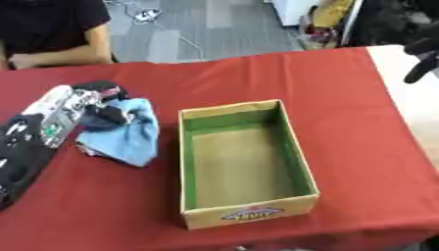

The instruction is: Pick up objects on the table and place them in the box.

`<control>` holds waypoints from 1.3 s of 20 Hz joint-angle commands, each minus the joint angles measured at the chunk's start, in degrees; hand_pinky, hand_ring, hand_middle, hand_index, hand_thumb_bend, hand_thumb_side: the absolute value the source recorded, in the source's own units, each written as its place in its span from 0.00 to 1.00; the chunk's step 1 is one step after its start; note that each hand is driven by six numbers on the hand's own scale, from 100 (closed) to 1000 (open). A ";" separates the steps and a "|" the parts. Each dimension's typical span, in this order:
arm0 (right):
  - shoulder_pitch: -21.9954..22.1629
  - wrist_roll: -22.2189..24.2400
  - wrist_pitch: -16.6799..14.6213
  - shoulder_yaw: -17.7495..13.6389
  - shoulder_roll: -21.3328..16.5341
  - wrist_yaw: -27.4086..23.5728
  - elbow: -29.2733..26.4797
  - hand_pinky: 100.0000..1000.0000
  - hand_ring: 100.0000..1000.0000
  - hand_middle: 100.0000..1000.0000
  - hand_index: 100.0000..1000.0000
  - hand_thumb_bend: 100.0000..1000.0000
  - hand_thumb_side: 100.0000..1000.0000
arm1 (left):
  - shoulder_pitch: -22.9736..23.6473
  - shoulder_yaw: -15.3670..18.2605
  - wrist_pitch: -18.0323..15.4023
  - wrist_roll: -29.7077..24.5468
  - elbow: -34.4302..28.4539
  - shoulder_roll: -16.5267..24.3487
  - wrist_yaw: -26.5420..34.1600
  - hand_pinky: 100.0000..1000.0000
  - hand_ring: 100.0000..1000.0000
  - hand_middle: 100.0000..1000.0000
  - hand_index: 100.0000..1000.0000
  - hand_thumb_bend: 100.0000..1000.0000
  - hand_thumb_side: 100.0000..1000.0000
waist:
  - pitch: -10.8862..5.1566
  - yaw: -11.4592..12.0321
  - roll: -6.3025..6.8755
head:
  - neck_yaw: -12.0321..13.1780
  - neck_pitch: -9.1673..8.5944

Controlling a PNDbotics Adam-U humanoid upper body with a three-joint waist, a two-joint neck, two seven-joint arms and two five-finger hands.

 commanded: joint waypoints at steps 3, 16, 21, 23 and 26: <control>-0.04 -0.06 0.12 -0.60 -0.70 0.24 -0.90 0.48 0.73 0.78 0.96 0.00 0.65 | -4.32 5.03 2.10 3.92 -12.23 6.91 4.62 0.00 0.00 0.00 0.00 0.00 0.45 | -1.01 0.40 0.08 | -1.09 -0.07; 0.27 -0.15 0.24 -0.60 -0.72 0.18 -0.90 0.48 0.73 0.78 0.96 0.00 0.64 | -7.42 10.86 2.05 8.30 -26.19 6.62 2.53 0.00 0.00 0.00 0.00 0.00 0.47 | -1.56 0.51 0.02 | -1.24 -0.07; 0.07 -0.23 0.17 -0.62 -0.58 0.07 -0.90 0.48 0.73 0.78 0.96 0.00 0.64 | -8.94 7.39 0.90 6.31 -26.84 2.24 3.07 0.00 0.00 0.00 0.00 0.00 0.52 | -1.54 0.19 -0.04 | -0.43 -0.07; -0.09 -0.37 0.15 -0.67 -0.46 0.05 -0.90 0.49 0.74 0.79 0.97 0.00 0.64 | -9.47 5.00 0.40 4.47 -26.62 -0.04 2.49 0.00 0.00 0.00 0.00 0.00 0.50 | -1.53 0.05 -0.04 | -0.01 -0.07; -0.46 -1.17 0.06 -0.94 -0.22 -0.05 -0.90 0.50 0.75 0.81 0.97 0.00 0.64 | -9.85 1.61 -0.24 1.93 -25.27 -3.79 0.95 0.00 0.00 0.00 0.00 0.00 0.49 | -1.41 -0.17 -0.01 | 0.41 -0.07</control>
